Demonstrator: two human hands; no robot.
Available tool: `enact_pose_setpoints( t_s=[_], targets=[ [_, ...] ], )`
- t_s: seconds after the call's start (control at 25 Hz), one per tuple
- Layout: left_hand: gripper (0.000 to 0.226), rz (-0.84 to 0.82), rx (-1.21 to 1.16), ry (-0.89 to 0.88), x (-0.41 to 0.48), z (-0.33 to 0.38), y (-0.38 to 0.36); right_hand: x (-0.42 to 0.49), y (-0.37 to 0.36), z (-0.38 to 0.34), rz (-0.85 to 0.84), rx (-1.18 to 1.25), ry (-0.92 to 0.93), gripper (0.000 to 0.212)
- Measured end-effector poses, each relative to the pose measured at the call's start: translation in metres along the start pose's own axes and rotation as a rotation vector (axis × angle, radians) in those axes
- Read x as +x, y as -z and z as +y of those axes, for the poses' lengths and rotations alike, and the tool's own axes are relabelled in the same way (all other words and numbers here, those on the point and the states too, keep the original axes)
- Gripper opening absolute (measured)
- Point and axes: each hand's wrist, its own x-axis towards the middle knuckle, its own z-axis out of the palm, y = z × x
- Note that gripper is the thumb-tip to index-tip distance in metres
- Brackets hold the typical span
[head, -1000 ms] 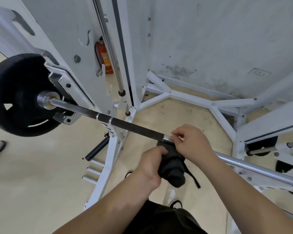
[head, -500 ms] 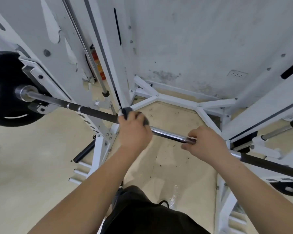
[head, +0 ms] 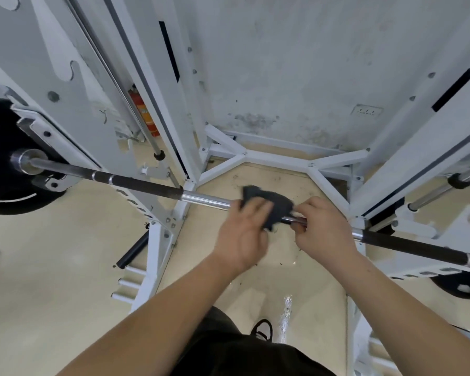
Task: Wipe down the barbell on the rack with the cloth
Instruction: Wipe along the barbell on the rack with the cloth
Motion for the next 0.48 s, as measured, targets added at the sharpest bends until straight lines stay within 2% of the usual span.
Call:
enact_pose_setpoints(
  t_s=[0.04, 0.08, 0.2, 0.24, 0.28, 0.32, 0.36, 0.44, 0.48],
  targets=[
    [0.056, -0.057, -0.045, -0.068, 0.003, 0.005, 0.000, 0.003, 0.002, -0.003, -0.005, 0.002, -0.008, 0.023],
    [0.055, -0.093, -0.047, -0.044, 0.012, -0.006, 0.008, 0.006, 0.004, -0.005, -0.016, 0.009, -0.020, 0.028],
    [0.046, -0.111, 0.310, 0.394, 0.025, -0.063, 0.044, 0.016, 0.003, -0.018, -0.051, 0.027, -0.010, 0.041],
    [0.044, -0.112, 0.414, 0.475, 0.024, -0.076, 0.051, 0.019, 0.000, -0.024, -0.055, 0.041, 0.008, 0.039],
    [0.042, -0.119, 0.466, 0.478, 0.025, -0.080, 0.054, 0.021, -0.004, -0.029, -0.061, 0.056, 0.022, 0.037],
    [0.040, -0.125, 0.481, 0.380, 0.028, -0.078, 0.051, 0.023, -0.007, -0.034, -0.067, 0.072, 0.028, 0.035],
    [0.039, -0.147, 0.432, 0.205, 0.031, -0.070, 0.045, 0.026, -0.010, -0.037, -0.073, 0.085, 0.025, 0.035],
    [0.041, -0.193, 0.110, -0.139, 0.034, -0.057, 0.029, 0.029, -0.010, -0.040, -0.071, 0.102, 0.008, 0.035],
    [0.045, -0.207, -0.013, -0.202, 0.037, -0.062, 0.030, 0.029, -0.009, -0.040, -0.063, 0.108, 0.000, 0.036]
  ],
)
